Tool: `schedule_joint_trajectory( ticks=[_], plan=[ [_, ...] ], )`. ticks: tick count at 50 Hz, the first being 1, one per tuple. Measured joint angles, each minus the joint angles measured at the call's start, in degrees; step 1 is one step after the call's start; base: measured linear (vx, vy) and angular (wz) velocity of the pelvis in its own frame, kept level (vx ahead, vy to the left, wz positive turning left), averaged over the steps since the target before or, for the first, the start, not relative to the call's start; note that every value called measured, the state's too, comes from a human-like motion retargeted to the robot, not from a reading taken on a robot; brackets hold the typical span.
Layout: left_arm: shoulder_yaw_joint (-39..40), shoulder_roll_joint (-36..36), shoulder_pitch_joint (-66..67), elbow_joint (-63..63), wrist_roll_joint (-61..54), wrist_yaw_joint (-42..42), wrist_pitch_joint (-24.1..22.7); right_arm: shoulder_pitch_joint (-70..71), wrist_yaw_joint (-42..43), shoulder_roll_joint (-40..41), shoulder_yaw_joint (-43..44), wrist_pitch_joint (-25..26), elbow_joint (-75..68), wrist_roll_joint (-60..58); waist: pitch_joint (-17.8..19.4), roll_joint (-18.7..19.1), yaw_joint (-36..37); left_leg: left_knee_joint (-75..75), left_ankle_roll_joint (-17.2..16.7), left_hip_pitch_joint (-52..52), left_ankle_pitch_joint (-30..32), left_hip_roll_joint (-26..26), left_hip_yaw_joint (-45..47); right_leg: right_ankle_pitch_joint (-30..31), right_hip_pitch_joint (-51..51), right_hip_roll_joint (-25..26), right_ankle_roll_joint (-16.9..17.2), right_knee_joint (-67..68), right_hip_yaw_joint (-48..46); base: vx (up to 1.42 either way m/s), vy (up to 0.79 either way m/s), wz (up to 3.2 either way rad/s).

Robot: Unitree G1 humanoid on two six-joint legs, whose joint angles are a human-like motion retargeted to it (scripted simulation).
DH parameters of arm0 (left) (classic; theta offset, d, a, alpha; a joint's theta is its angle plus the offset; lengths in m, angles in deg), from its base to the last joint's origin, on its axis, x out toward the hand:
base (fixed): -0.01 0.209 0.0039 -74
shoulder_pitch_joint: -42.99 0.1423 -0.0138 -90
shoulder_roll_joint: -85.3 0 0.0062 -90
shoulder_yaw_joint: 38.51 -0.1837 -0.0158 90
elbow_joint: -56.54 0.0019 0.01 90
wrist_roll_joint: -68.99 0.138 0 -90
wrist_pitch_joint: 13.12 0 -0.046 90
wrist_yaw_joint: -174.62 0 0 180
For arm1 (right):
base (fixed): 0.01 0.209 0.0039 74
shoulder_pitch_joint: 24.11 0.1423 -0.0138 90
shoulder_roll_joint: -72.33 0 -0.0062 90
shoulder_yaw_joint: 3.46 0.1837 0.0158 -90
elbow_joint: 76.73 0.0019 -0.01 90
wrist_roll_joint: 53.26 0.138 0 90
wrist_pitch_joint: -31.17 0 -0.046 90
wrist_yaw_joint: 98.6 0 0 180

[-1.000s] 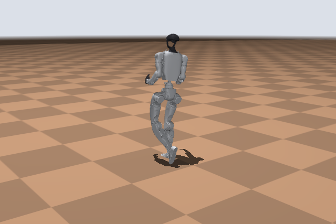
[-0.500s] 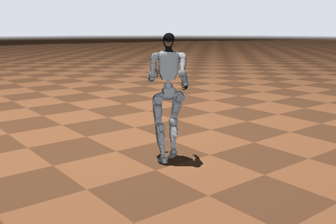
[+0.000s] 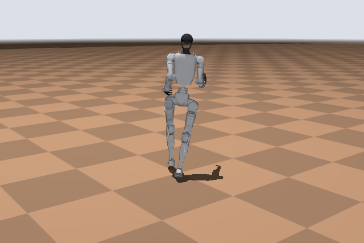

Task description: Walk run

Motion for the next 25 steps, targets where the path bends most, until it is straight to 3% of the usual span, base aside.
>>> schedule_joint_trajectory(
  ticks=[2,3,4,5,7,8,10,12,15,17,20,23,25],
  plan=[
    [0.8,-0.5,0.4,-0.7,0.1,-0.8,0.3,-1.4,-2.0,-0.5,0.5,1.2,0.3,-0.5,0.8,-0.2,3.8,-12.9,-1.8,0.9,-2.9,-3.7,-3.2,8.8,4.5,-0.3,6.9,-1.1,-1.5,1.52,-0.05,-1.35],
    [1.0,-0.5,0.2,-1.4,0.1,-1.3,0.6,-2.2,-3.2,-0.5,0.8,2.1,0.2,-1.2,1.4,-0.3,5.3,-17.5,-6.0,1.3,-4.1,-4.7,-4.9,12.0,6.6,-1.0,10.9,-0.6,-3.3,1.28,-0.07,-0.82],
    [0.8,-0.2,-0.3,-2.4,0.1,-2.0,0.7,-3.0,-4.1,-0.5,1.0,2.8,0.0,-1.9,2.0,-0.5,5.5,-19.5,-6.4,2.0,-3.1,-4.7,-3.4,13.4,7.7,-1.3,14.9,2.5,-4.2,1.10,-0.10,-0.25],
    [0.4,0.2,-1.0,-3.5,0.0,-2.8,0.8,-3.9,-4.9,-0.5,1.1,3.6,-0.2,-2.8,2.5,-0.8,5.1,-20.3,-4.8,2.9,-1.1,-4.3,-0.2,13.9,8.3,-1.6,19.0,7.0,-4.5,1.34,-0.27,0.31],
    [-0.6,1.9,-3.6,-6.4,-0.4,-4.7,1.4,-5.8,-5.8,-0.2,-0.3,4.4,-0.8,-4.3,2.9,-1.6,2.9,-13.9,4.0,2.5,-1.0,-5.2,-0.5,13.9,5.5,1.0,21.0,21.4,-5.8,1.84,-0.36,0.91],
    [-1.6,2.8,-4.4,-7.9,-0.7,-5.9,1.8,-7.6,-6.2,0.2,-1.3,4.3,-1.4,-5.2,2.6,-1.9,0.4,-7.3,5.4,3.1,-6.2,-7.3,-2.5,13.9,3.9,2.3,21.0,28.4,-7.1,1.95,-0.12,1.34],
    [-3.5,3.7,-9.0,-8.4,-2.7,-7.7,1.4,-10.0,-8.2,1.3,-1.3,3.1,-5.1,-6.0,2.6,0.4,-2.5,0.8,2.6,1.9,-10.8,-11.9,-19.4,13.9,0.8,8.2,20.7,34.8,-3.9,1.66,0.06,1.06],
    [-3.1,3.8,-16.2,-6.8,-6.5,-4.7,2.9,-11.9,-10.4,2.0,-1.8,2.8,-8.8,-3.7,1.3,3.5,-3.0,3.3,3.7,5.4,-14.7,-2.6,-9.5,7.9,-6.2,9.3,16.0,39.7,-5.9,1.45,-0.06,0.30],
    [-7.5,4.2,-21.4,-8.8,-10.1,-3.1,4.2,-17.2,-14.3,1.3,-3.5,1.8,-10.2,2.6,-0.5,5.5,-2.5,-2.6,2.6,13.6,-15.5,-2.0,-11.2,-5.0,-16.0,3.9,7.8,42.1,-9.9,1.40,-0.17,-0.01],
    [-8.2,5.1,-22.7,-10.3,-9.7,-4.2,3.5,-20.2,-14.9,1.0,-2.4,1.1,-10.0,2.8,-1.4,7.2,-4.6,-7.8,0.9,18.8,-11.0,-1.5,-12.1,-10.8,-20.6,-0.1,5.7,36.2,-11.0,1.31,-0.13,0.65],
    [-10.4,6.8,-22.6,-12.7,-7.1,-6.6,2.8,-23.0,-12.9,0.1,-0.3,0.0,-9.1,0.5,-2.3,10.2,-10.2,-13.4,-2.5,25.4,0.8,-0.8,-14.5,-15.0,-25.9,-5.6,5.3,21.4,-13.7,1.34,-0.11,1.25],
    [-11.1,7.9,-21.1,-14.1,-4.9,-7.2,2.7,-22.7,-9.7,1.0,2.1,0.2,-8.5,-3.5,-1.9,11.0,-14.1,-15.9,-4.9,32.2,13.6,-1.1,-16.7,-19.5,-26.1,-5.2,4.1,3.6,-5.3,1.47,-0.27,0.98],
    [-11.0,8.5,-20.3,-13.9,-4.1,-7.7,2.7,-21.4,-7.5,2.0,2.5,0.9,-7.8,-5.9,-1.8,11.2,-14.9,-15.4,-7.3,36.0,20.7,-0.4,-17.1,-20.9,-24.9,-5.6,7.2,-3.8,0.5,1.37,-0.35,0.43]
  ],
)
